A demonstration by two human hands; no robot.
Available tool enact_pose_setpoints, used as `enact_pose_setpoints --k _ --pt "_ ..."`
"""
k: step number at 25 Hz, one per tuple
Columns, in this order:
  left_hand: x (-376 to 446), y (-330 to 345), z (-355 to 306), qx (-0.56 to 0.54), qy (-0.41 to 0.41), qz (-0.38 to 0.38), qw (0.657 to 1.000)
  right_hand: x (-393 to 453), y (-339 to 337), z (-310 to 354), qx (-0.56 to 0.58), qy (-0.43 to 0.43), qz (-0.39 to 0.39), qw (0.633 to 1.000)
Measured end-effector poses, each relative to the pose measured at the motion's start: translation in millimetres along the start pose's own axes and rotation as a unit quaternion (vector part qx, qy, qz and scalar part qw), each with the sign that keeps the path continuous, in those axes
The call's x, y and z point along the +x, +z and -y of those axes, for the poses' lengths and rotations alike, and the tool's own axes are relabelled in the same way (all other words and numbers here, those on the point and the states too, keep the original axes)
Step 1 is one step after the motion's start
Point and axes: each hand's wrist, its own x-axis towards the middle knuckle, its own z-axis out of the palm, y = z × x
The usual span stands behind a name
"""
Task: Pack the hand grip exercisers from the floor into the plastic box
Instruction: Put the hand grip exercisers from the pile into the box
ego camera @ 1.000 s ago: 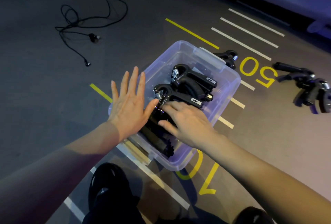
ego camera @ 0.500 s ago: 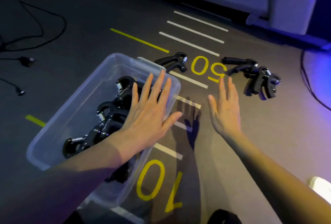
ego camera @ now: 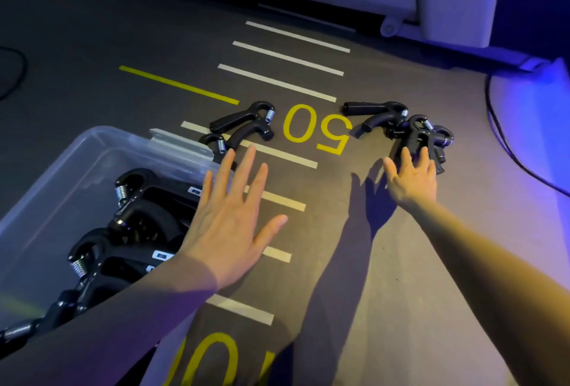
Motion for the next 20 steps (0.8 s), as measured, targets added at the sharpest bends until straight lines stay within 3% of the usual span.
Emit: enact_pose_setpoints --k 7,11,16,20 --pt "4.1 15.6 1.9 0.036 0.005 -0.042 0.998 45.7 -4.6 -14.3 0.024 -0.028 0.025 0.999" --pt "3.6 17.1 3.4 0.024 0.005 -0.061 0.998 45.4 -1.6 2.5 0.070 0.003 0.049 0.996" --pt "3.0 16.1 3.2 0.006 0.005 -0.071 0.997 21.2 -20.3 -5.2 0.140 -0.015 -0.168 0.976" --pt "-7.2 14.9 6.9 0.022 0.011 -0.070 0.997 -10.8 -43.6 -5.4 0.252 0.001 -0.226 0.941"
